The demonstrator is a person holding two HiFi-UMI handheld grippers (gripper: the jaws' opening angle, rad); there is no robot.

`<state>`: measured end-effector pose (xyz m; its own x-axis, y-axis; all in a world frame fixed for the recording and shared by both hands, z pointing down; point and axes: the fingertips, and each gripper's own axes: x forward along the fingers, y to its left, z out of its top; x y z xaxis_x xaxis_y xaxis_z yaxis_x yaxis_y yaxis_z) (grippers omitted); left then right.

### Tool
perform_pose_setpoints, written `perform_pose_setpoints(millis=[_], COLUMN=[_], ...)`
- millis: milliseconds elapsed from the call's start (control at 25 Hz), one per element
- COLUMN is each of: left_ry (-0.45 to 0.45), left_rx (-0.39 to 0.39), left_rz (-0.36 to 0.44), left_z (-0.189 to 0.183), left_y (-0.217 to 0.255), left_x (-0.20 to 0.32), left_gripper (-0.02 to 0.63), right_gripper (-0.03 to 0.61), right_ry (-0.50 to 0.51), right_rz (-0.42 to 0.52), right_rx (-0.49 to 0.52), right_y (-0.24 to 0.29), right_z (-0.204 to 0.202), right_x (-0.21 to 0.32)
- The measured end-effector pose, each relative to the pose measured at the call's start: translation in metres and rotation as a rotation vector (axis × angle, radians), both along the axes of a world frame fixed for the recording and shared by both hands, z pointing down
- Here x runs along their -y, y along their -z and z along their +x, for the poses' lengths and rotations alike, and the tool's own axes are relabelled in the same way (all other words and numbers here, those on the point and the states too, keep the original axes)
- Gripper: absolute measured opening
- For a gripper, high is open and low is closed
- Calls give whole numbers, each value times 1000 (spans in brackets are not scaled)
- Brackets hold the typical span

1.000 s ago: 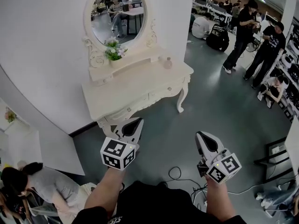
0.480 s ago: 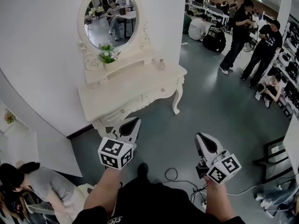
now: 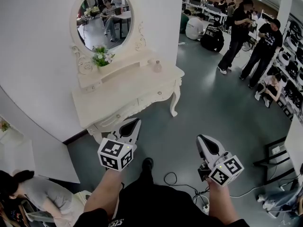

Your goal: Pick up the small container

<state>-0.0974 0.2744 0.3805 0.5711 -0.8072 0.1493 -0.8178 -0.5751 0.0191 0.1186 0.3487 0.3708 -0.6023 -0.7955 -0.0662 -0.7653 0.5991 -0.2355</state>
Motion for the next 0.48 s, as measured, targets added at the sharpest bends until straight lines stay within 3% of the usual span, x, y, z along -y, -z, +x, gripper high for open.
perform_pose_setpoints(millis=[480], left_ry=[-26], left_rx=[-13], left_rz=[-21], left_z=[-2], left_y=[-8], left_x=[107], left_gripper=[5], right_gripper=[9], right_ry=[-10], right_rz=[-48], right_rx=[-11], right_y=[-11], right_z=[-12], right_x=[102])
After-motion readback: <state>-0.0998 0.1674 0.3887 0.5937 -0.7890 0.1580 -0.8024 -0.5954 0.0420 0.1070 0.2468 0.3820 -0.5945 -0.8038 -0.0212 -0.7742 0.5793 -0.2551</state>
